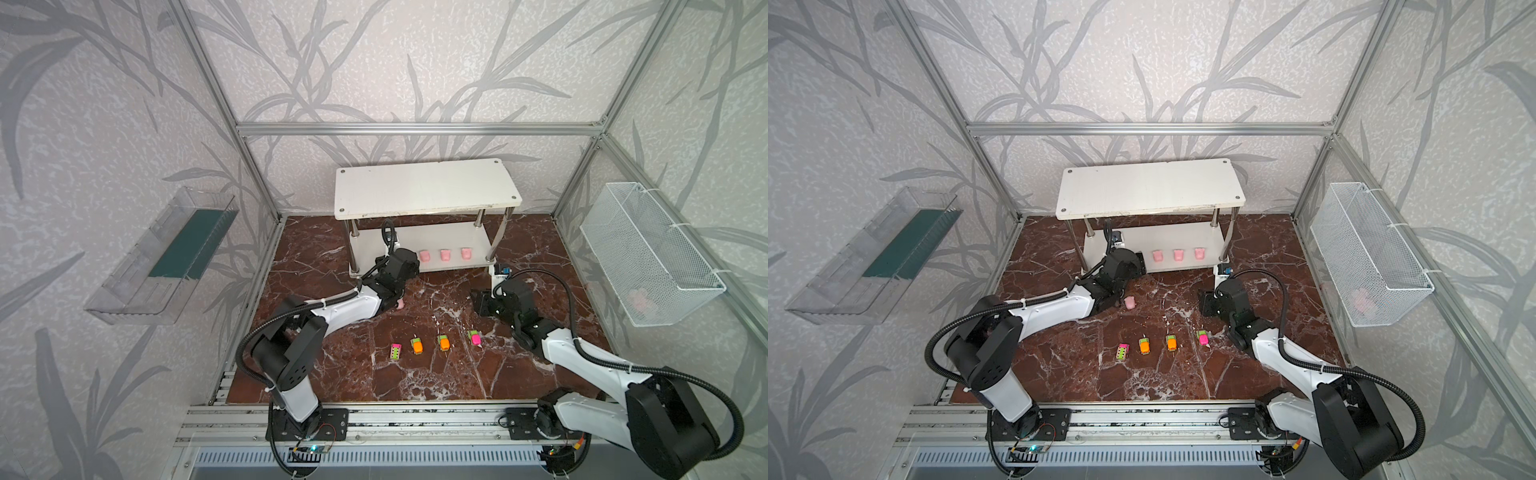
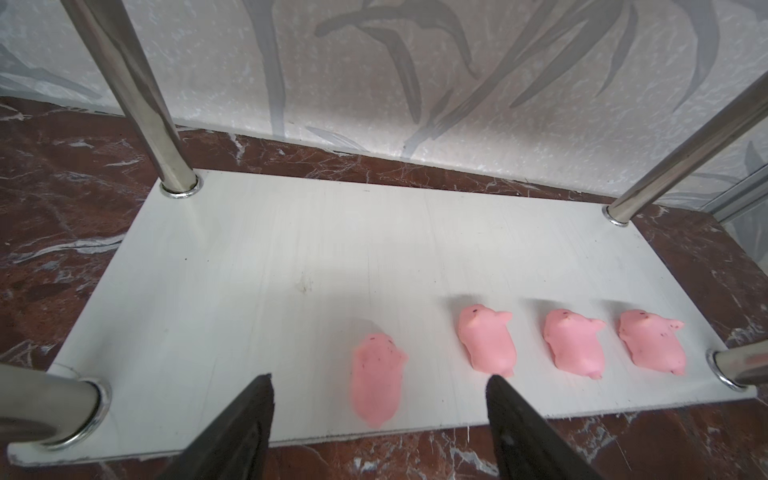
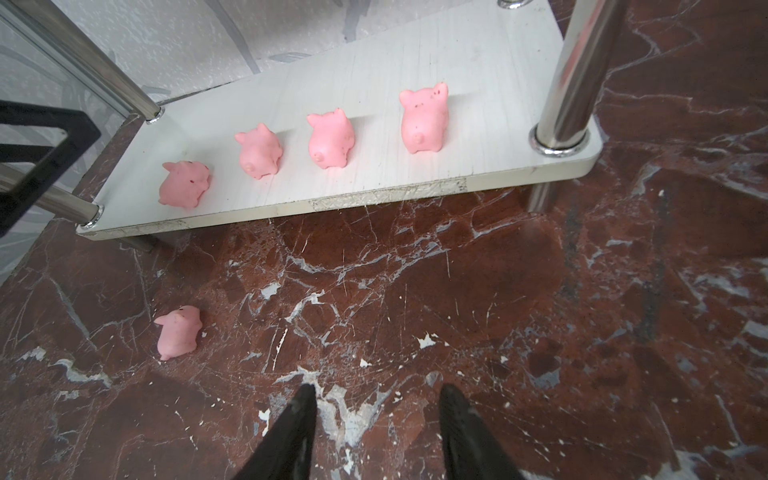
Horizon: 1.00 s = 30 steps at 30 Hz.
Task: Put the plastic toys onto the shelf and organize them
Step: 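Open the left gripper to release the pig and pull back, then lower the left gripper onto the last pink pig on the floor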
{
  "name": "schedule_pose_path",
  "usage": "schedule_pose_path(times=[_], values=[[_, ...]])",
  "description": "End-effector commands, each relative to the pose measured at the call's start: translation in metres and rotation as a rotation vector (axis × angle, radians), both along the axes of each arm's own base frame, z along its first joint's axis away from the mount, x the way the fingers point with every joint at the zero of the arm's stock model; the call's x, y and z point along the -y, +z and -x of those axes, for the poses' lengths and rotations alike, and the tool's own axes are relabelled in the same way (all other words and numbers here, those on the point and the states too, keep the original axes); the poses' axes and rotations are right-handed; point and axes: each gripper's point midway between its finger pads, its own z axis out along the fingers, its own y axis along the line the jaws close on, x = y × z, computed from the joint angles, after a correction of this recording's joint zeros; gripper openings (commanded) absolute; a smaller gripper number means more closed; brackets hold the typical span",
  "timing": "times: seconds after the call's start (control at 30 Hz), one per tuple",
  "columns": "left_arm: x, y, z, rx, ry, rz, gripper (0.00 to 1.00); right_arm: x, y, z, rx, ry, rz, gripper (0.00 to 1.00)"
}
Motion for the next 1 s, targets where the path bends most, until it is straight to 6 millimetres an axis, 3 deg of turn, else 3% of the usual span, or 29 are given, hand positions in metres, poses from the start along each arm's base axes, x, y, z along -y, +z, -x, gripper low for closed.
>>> schedule_pose_path(times=[0.0,0.3,0.6,0.73,0.97], values=[[-0.007,0.000,0.020,-0.024,0.002,0.019,0.79,0.001,-0.001,0.001,0.002,-0.002,-0.016,0.49],[-0.026,-0.016,0.064,-0.089,-0.012,0.043,0.74,-0.001,-0.002,0.001,-0.002,0.002,-0.025,0.49],[-0.014,-0.061,0.108,-0.233,-0.137,0.046,0.71,-0.001,-0.004,0.000,-0.004,0.002,-0.020,0.49],[-0.008,-0.079,0.115,-0.281,-0.164,0.058,0.72,-0.002,-0.004,0.000,-0.007,0.004,-0.026,0.49],[0.007,-0.095,0.109,-0.339,-0.139,0.091,0.74,-0.001,-0.005,0.001,-0.008,0.002,-0.020,0.49]])
